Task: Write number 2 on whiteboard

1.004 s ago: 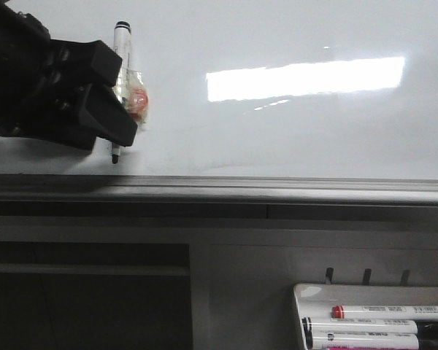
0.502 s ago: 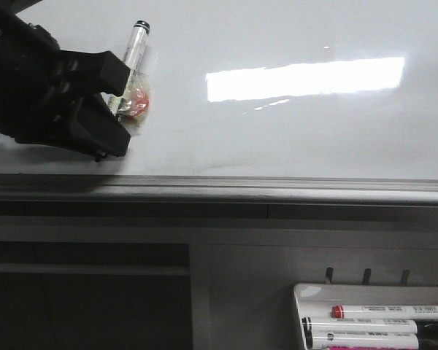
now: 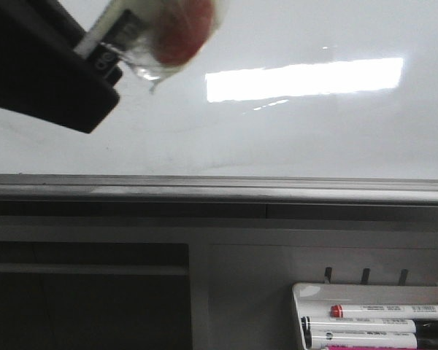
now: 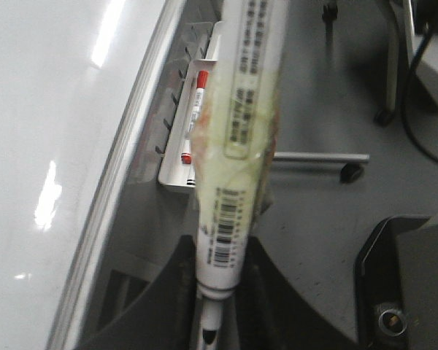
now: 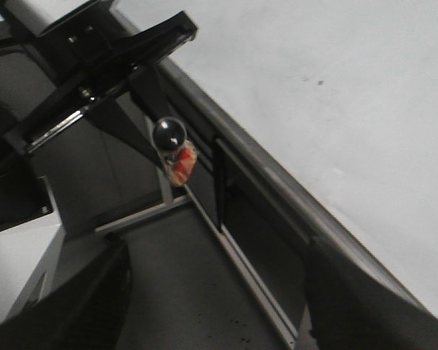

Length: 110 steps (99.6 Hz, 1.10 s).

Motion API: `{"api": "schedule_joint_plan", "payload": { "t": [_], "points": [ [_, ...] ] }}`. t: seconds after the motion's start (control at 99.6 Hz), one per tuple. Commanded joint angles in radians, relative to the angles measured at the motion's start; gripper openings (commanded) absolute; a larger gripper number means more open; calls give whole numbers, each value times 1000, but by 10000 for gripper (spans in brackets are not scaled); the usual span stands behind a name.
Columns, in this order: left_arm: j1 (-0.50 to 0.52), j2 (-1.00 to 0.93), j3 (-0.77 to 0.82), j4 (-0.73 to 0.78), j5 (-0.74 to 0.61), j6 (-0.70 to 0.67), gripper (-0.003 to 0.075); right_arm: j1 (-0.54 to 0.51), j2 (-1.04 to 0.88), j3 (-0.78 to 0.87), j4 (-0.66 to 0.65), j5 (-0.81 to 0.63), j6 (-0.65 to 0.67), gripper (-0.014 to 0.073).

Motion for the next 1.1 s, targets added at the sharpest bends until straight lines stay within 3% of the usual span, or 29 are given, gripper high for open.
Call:
{"api": "schedule_joint_plan", "payload": {
  "t": [0.0,0.201,0.392,0.512,0.883,0.974,1.094],
  "points": [
    [-38,-28,-26,85,-40,7,-20,66,80,-51,52,-66,-46,449],
    [-42,-18,-26,86,-42,7,-20,197,214,-71,97,-135,-58,451],
    [-42,-18,-26,86,-46,7,-20,322,279,-71,119,-314,-83,451],
    [-42,-18,-26,86,-46,7,-20,379,325,-93,142,-332,-83,451],
    [-42,-18,-26,80,-46,7,-20,408,499,-162,203,-362,-83,449],
    [-42,-18,-26,78,-46,7,-20,408,521,-162,223,-360,-83,393],
    [-42,-18,-26,78,-46,7,-20,408,537,-162,232,-360,-83,219]
  ]
}}
